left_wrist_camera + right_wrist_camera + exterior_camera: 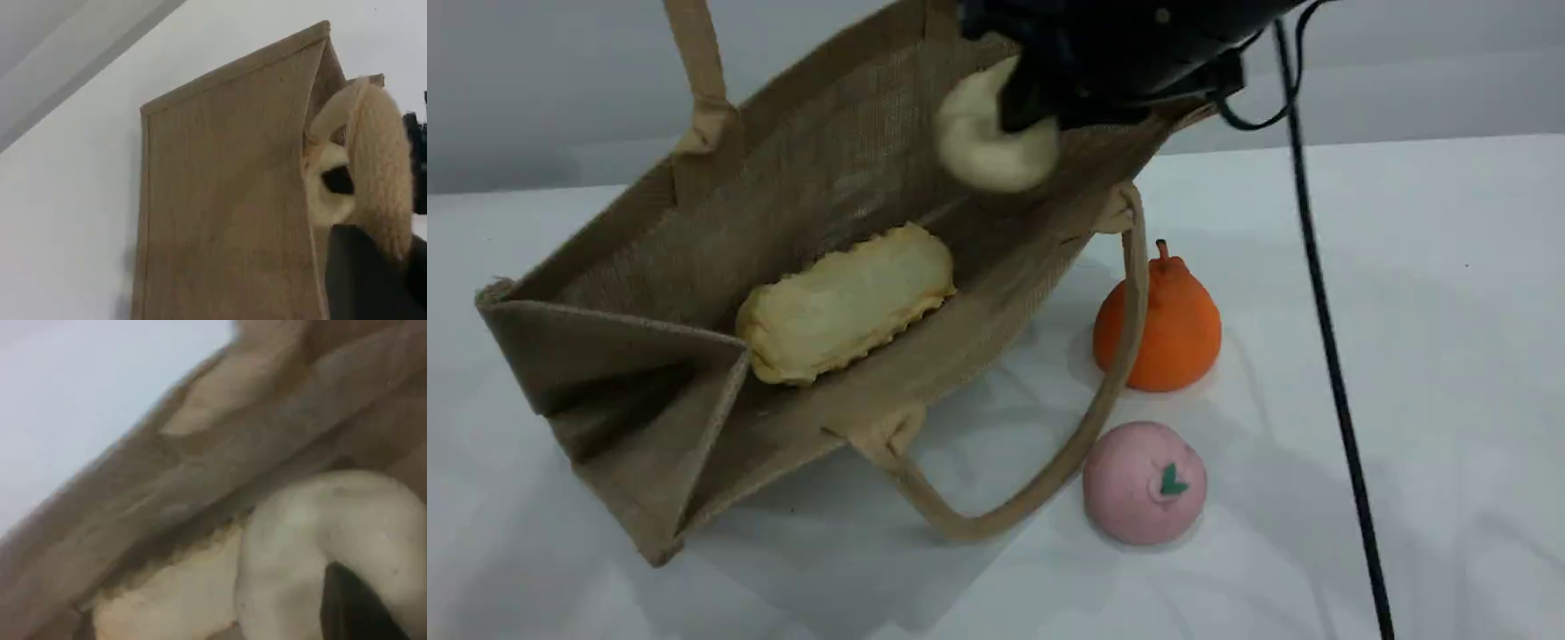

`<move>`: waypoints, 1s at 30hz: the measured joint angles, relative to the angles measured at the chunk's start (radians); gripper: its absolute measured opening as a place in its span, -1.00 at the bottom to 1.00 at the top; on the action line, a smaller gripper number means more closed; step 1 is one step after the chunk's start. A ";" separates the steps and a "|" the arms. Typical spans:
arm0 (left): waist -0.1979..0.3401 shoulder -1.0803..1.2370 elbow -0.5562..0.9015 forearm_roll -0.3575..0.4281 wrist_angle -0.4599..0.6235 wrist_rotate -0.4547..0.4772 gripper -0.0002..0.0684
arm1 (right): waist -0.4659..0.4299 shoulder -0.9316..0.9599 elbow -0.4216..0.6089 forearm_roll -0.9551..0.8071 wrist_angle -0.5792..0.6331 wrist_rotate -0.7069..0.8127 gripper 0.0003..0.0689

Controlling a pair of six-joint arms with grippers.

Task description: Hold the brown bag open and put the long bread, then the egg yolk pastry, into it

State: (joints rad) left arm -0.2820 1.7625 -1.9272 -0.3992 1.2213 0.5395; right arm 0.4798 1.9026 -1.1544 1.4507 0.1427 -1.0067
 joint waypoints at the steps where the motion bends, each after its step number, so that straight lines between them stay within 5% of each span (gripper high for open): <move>1: 0.000 0.000 0.000 0.000 0.000 -0.001 -0.74 | 0.000 0.007 0.000 -0.005 0.004 0.000 -0.77; 6: 0.000 0.000 0.000 0.000 0.000 -0.001 -0.74 | 0.000 0.053 0.000 -0.001 0.104 0.000 -0.55; 16: 0.000 0.000 0.000 0.000 -0.001 -0.002 -0.74 | 0.000 0.050 -0.054 0.004 0.223 -0.045 0.22; 23: 0.000 0.000 0.000 0.003 -0.001 -0.001 -0.74 | -0.045 -0.014 -0.050 -0.125 0.301 -0.023 0.29; 30: 0.000 0.001 0.000 -0.011 0.000 0.000 -0.74 | -0.197 -0.174 -0.050 -0.308 0.426 0.107 0.29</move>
State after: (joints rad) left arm -0.2820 1.7637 -1.9272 -0.4098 1.2210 0.5393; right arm 0.2831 1.7289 -1.2047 1.1426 0.5687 -0.8996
